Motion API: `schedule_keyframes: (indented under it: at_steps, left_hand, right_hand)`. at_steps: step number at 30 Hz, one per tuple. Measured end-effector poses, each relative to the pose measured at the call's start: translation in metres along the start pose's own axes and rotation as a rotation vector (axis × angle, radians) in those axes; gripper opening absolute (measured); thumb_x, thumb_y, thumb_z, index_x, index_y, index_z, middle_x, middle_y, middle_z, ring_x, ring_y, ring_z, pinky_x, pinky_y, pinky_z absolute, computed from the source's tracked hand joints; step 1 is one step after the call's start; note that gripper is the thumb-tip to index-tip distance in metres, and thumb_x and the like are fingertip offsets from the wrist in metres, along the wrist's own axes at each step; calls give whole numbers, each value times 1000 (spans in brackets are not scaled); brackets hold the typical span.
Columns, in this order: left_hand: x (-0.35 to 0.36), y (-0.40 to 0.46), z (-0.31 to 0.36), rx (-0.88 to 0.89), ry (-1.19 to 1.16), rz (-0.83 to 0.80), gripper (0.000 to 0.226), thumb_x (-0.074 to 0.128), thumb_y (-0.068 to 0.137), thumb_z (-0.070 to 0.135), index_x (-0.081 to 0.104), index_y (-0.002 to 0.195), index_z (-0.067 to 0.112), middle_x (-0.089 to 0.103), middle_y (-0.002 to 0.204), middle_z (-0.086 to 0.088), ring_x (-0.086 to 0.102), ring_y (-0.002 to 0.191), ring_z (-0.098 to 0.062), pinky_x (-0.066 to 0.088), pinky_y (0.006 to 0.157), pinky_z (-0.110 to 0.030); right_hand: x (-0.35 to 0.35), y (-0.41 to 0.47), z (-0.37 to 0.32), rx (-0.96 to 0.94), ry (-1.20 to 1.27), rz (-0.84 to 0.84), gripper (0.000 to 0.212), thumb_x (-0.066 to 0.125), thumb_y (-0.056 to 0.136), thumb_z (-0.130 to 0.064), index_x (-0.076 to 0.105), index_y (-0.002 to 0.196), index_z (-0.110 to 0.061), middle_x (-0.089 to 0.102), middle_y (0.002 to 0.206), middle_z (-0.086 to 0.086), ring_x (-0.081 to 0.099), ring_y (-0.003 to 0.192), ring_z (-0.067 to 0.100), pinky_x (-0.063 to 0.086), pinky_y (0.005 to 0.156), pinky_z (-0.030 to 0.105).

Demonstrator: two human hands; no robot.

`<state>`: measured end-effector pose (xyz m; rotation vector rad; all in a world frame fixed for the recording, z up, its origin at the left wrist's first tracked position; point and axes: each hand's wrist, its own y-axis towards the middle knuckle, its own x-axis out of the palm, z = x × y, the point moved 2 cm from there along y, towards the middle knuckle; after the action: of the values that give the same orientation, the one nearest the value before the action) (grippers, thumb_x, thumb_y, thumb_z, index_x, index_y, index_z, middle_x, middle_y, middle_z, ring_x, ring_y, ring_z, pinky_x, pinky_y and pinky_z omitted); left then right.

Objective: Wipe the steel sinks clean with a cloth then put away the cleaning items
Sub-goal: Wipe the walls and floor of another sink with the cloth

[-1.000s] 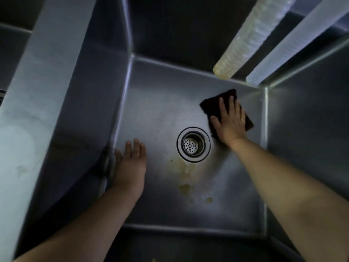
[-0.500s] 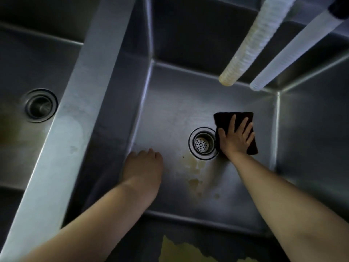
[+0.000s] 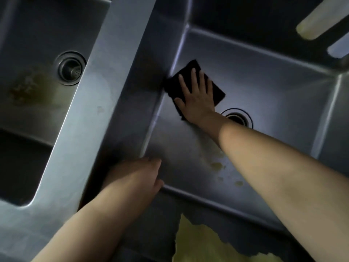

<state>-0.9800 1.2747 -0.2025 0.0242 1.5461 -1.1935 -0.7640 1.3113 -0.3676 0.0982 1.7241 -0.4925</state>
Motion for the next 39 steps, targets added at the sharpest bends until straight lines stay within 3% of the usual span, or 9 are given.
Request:
schedule_keyframes:
  at_steps: [5, 14, 18, 24, 28, 34, 39]
  left_hand:
    - [6, 7, -5, -58, 69, -120, 35, 46, 92, 41, 47, 125, 28, 56, 127, 1, 55, 115, -24, 47, 94, -38]
    - [6, 10, -2, -9, 84, -125, 30, 51, 90, 35, 51, 118, 26, 55, 123, 0, 52, 115, -21, 45, 93, -35]
    - [7, 10, -4, -31, 42, -115, 29, 54, 87, 37, 53, 114, 28, 58, 119, 3, 54, 113, -20, 47, 89, -34]
    - [5, 9, 3, 21, 5, -74, 33, 53, 87, 38, 51, 119, 29, 55, 124, 5, 51, 117, -19, 45, 93, -34]
    - [0, 6, 7, 98, 67, 37, 38, 49, 89, 42, 47, 124, 30, 53, 122, 7, 52, 113, -19, 46, 91, -35]
    - [-11, 7, 11, 193, 122, 100, 40, 48, 89, 44, 41, 126, 31, 49, 122, 9, 51, 110, -17, 48, 86, -37]
    - [-25, 31, 27, 267, 287, 218, 37, 48, 91, 38, 44, 125, 24, 52, 119, 2, 52, 106, -21, 43, 77, -33]
  right_hand:
    - [22, -36, -36, -200, -67, -10, 70, 27, 94, -56, 4, 151, -23, -3, 157, 18, -7, 144, 37, -4, 115, 52]
    - [46, -128, -64, -565, -74, -80, 66, 37, 93, -52, 14, 150, -28, 2, 157, 17, -6, 144, 38, -10, 113, 52]
    - [53, -175, -57, -712, -62, -65, 59, 49, 89, -50, 35, 144, -31, 22, 155, 13, 14, 143, 35, 6, 115, 52]
    - [44, -182, -2, -821, -69, -51, 59, 54, 87, -52, 41, 141, -31, 32, 151, 9, 26, 140, 33, 19, 112, 53]
    - [28, -136, 29, -672, -72, -19, 64, 51, 87, -55, 37, 143, -29, 27, 153, 13, 22, 141, 37, 12, 113, 51]
    - [9, -56, 56, -296, -118, -21, 66, 32, 92, -59, 13, 150, -32, 5, 158, 13, -1, 145, 35, -4, 115, 46]
    - [15, -70, 41, -135, -89, -24, 69, 29, 93, -59, 6, 151, -29, -3, 158, 17, -8, 144, 37, -6, 115, 49]
